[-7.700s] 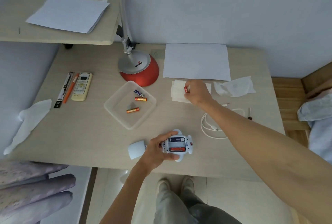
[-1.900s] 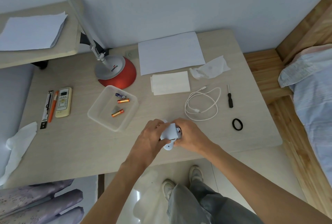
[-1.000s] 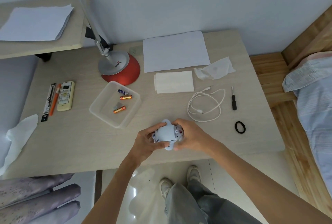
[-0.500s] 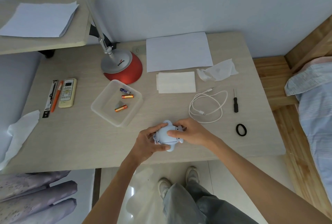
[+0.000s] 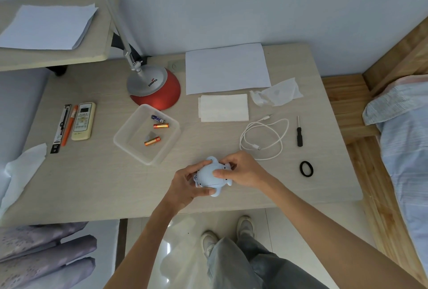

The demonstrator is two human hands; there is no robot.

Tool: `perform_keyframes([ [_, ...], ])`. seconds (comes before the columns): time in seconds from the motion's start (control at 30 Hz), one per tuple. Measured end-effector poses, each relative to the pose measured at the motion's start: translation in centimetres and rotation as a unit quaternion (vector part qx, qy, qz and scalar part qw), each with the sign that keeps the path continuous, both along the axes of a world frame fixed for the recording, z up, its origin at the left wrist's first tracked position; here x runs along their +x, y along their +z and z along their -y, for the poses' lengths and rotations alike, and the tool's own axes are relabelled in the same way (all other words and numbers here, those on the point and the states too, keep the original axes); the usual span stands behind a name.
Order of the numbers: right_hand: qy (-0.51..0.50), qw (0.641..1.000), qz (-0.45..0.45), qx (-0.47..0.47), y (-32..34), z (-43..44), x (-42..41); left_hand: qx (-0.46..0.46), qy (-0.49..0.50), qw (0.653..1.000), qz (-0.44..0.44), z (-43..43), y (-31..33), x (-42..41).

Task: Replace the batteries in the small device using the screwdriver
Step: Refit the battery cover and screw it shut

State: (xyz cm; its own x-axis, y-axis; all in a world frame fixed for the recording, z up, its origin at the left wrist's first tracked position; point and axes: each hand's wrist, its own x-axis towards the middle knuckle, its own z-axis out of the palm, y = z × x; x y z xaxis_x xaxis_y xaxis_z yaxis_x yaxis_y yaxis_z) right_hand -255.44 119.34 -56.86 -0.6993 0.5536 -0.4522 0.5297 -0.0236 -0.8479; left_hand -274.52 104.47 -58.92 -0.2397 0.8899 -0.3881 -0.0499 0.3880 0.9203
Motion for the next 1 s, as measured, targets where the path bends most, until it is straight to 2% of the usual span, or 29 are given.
perform_keyframes([
  [0.3,-0.031,0.999,0.016,0.008,1.5,1.0,0.1,-0.011,0.000,1.000,0.005,0.0,-0.2,-0.2],
  [0.5,-0.012,0.988,0.086,0.129,4.9,1.1,2.3,-0.021,0.004,1.000,0.000,-0.1,-0.2,-0.3],
  [0.57,-0.012,0.975,0.122,0.184,6.8,0.2,4.4,-0.028,0.006,1.000,0.011,-0.1,-0.1,-0.4],
  [0.7,-0.034,0.925,0.231,0.299,8.7,-3.2,9.4,-0.047,-0.001,0.999,0.012,-0.2,0.1,-0.4],
  [0.9,-0.088,0.866,0.367,0.330,5.9,-9.4,12.7,-0.057,0.000,0.998,0.023,-0.4,0.8,-0.3],
  [1.0,-0.112,0.853,0.378,0.343,4.5,-10.8,12.2,-0.059,-0.003,0.998,0.029,-0.4,0.9,-0.4],
])
